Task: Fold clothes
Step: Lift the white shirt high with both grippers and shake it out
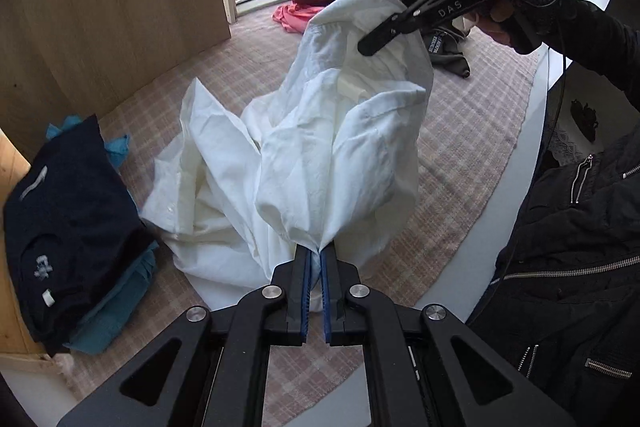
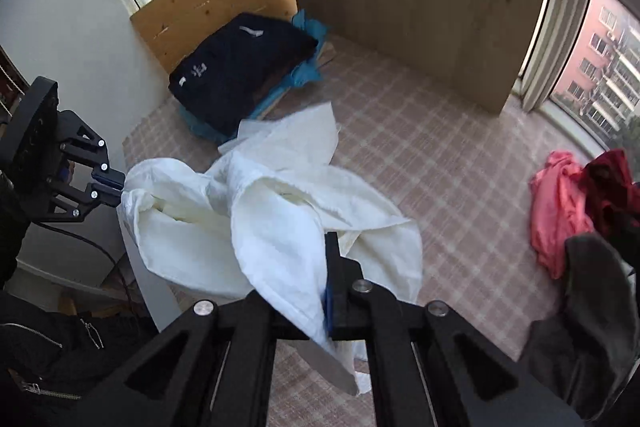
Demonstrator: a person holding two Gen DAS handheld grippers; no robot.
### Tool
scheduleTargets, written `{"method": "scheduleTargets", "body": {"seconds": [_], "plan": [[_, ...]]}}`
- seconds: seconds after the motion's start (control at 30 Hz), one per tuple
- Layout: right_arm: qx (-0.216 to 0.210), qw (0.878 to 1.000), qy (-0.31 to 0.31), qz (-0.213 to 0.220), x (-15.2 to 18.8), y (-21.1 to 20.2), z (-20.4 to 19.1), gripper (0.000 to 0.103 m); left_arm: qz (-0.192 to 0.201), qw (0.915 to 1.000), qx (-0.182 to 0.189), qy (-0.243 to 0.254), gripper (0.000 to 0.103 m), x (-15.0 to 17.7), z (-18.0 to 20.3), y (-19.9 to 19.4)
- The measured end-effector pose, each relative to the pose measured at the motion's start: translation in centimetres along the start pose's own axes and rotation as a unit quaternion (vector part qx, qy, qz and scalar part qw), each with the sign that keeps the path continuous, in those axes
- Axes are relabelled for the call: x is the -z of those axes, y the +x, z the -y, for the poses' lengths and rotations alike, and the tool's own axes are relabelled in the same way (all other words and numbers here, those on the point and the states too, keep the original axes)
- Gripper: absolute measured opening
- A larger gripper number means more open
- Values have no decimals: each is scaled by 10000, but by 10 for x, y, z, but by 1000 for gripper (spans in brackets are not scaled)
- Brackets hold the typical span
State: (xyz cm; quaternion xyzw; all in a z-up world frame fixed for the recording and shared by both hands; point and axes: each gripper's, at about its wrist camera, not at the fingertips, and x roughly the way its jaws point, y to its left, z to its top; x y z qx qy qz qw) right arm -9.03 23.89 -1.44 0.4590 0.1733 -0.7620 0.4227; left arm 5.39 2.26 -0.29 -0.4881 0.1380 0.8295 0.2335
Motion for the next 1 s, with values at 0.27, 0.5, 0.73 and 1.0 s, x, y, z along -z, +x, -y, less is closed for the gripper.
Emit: {"method": "scheduleTargets", "body": {"seconds": [0.27, 0.5, 0.73, 1.0], "plan": [[2185, 9555, -686, 1860, -132, -254, -66, 3, 1417, 9750, -1420, 955, 4, -131, -26, -162], [3105, 9055, -671, 2814, -175, -399, -137, 3, 2321, 9313, -2336, 1556, 4, -192, -8, -297], [3410, 8953, -491, 2824, -179, -418, -161, 3, 2487, 9234, -2382, 1695, 4, -196, -1, -323], [3574, 8844, -497, 2960, -158, -431, -184, 3, 2354, 9182, -2424, 2067, 4, -190, 15, -316]]}}
